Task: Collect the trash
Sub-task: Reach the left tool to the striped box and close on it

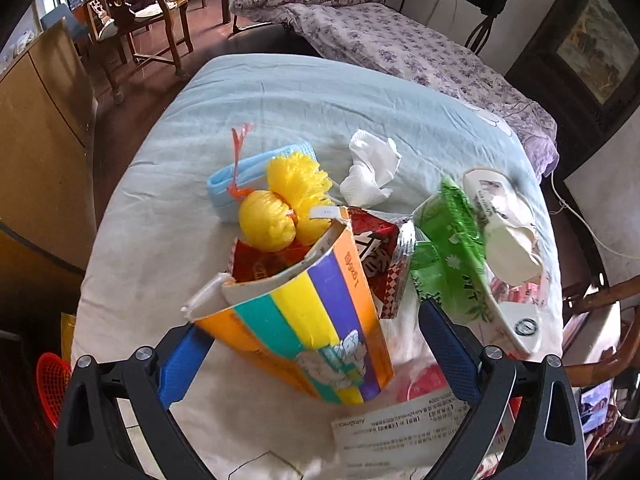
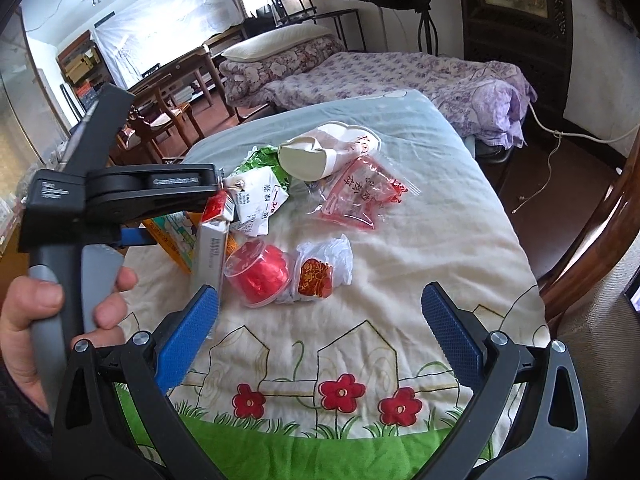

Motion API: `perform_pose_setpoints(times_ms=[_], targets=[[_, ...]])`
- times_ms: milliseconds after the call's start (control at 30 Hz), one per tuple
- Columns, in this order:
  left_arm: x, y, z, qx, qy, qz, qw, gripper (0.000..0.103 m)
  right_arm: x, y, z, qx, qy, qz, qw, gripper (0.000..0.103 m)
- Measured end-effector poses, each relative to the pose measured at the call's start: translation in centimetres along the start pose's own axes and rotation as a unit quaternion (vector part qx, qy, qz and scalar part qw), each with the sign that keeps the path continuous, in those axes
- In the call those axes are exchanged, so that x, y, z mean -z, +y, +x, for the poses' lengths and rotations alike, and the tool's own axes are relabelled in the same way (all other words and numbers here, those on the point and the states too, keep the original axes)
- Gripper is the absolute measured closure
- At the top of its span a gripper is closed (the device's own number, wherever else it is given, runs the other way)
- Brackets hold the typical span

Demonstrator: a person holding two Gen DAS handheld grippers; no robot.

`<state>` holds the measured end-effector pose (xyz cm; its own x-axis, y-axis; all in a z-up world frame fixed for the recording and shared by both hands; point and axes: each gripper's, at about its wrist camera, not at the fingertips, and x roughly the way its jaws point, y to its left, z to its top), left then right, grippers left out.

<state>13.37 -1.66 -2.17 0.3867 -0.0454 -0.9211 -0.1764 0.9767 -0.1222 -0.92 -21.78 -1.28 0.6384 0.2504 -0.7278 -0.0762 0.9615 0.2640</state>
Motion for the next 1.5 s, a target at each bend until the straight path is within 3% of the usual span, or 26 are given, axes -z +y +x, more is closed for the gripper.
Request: perform_pose_setpoints(times_ms=[33, 167, 467, 767, 967, 1067, 1200, 1500], targets=[[0.0, 0.1, 0.2, 0.004, 0.001, -0.002, 1.0, 0.013, 0.0, 0.0, 0.1, 0.0, 0.001, 0.0, 1.0, 0.006], [-0.1, 0.6, 0.4, 0.024, 0.009, -0.004, 0.9997, 0.042, 0.0, 0.3, 0.6, -0.001, 0.011, -0.003, 1.0, 0.006], [2.2, 2.7, -4.4, 0.096, -0.021, -0.008, 0.9951, 0.044, 0.0, 0.2, 1.3, -0.004, 0.022, 0.005, 1.0, 0.006], [4.9, 4.9, -8.0, 0.121, -0.046, 0.007, 0.9916, 0.05, 0.2, 1.1, 1.4, 0.004, 0.021, -0.011, 1.0, 0.006], [6.6, 6.7, -6.2, 0.117, -0.01, -0.004, 0.9931, 0.046, 0.3, 1.2, 1.2, 0.008, 0.02, -0.012, 1.0, 0.006], [7.2, 6.5, -5.1, 0.116, 0.018, 0.002, 0.9931, 0.027, 0.3, 1.2, 1.2, 0.009, 0.021, -0.016, 1.0, 0.006], [8.0, 5.8, -4.1, 0.103, 0.035, 0.019, 0.9939, 0.018, 0.3, 1.1, 1.1, 0.007, 0.021, -0.017, 1.0, 0.006], [9.8, 4.1, -2.2, 0.088, 0.076, 0.044, 0.9922, 0.012, 0.1, 0.3, 1.2, 0.002, 0.028, -0.001, 1.0, 0.006]])
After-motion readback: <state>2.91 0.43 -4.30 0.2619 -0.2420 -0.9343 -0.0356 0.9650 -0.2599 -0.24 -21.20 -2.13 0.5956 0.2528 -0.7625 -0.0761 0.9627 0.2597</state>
